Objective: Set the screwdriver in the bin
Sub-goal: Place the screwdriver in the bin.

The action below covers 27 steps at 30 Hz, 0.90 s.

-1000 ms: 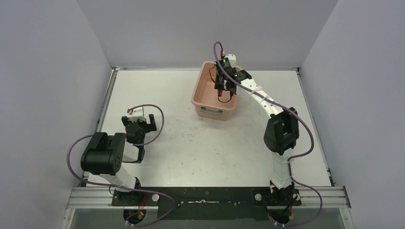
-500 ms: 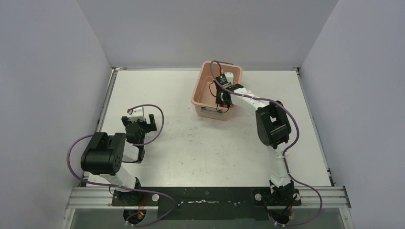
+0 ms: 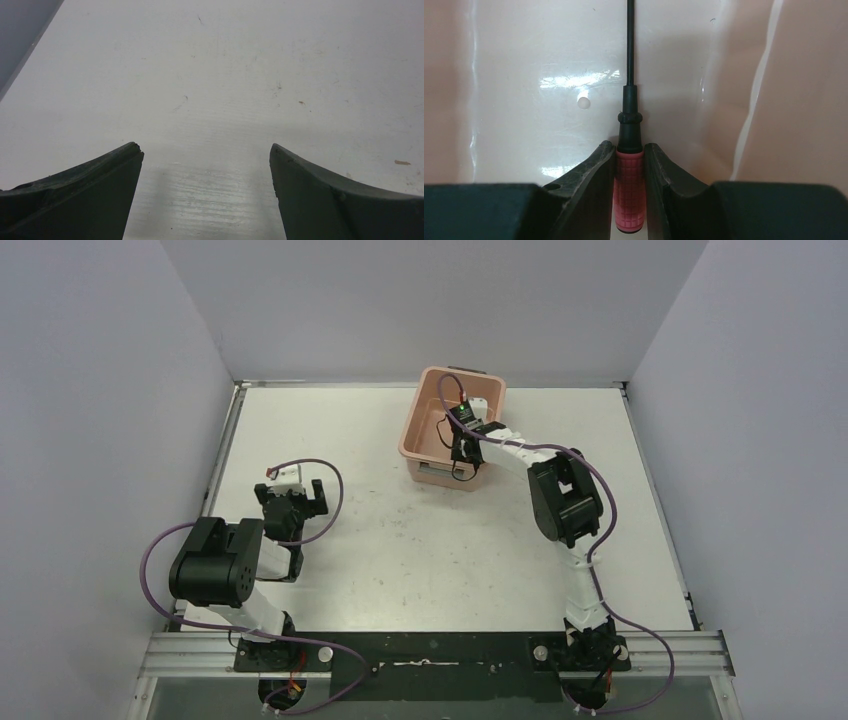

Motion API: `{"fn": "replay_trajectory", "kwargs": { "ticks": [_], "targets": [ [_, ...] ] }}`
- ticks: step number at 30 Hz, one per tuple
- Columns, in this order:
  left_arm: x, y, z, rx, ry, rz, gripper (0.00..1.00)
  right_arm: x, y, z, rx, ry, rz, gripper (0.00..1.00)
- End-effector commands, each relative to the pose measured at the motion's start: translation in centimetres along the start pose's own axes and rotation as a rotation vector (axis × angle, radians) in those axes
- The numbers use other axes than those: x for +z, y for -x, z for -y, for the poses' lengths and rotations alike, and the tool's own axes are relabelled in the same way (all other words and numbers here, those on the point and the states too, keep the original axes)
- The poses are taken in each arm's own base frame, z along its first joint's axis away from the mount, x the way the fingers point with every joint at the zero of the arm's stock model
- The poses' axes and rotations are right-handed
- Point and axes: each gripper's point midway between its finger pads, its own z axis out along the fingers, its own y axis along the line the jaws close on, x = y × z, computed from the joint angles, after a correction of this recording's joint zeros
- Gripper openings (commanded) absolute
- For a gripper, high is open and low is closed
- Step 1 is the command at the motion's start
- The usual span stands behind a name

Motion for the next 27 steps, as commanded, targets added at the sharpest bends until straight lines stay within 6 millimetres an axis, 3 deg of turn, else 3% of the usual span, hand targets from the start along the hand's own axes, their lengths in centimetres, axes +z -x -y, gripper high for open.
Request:
{"fn": "replay_trajectory", "kwargs": {
  "ticks": [1, 14, 21, 27],
  "targets": [
    [0.5, 1.8, 0.3, -0.004, -0.007, 0.06, 0.97, 1.4, -1.1, -0.3, 0.004, 0.004, -0.031, 0.12],
    [0.5, 1.8, 0.3, -0.004, -0.007, 0.059, 0.97, -2.3, 2.4, -0.8, 0.014, 0.038, 0.035, 0.56],
    [0.5, 1.8, 0.3, -0.004, -0.007, 0.059, 0.97, -4.2, 3.8, -0.8, 0.015, 0.042, 0.064, 0.98],
    [0.5, 1.8, 0.3, -0.004, -0.007, 0.059, 0.97, -4.7, 4.2, -1.0, 0.014, 0.045, 0.068, 1.0]
  ]
}}
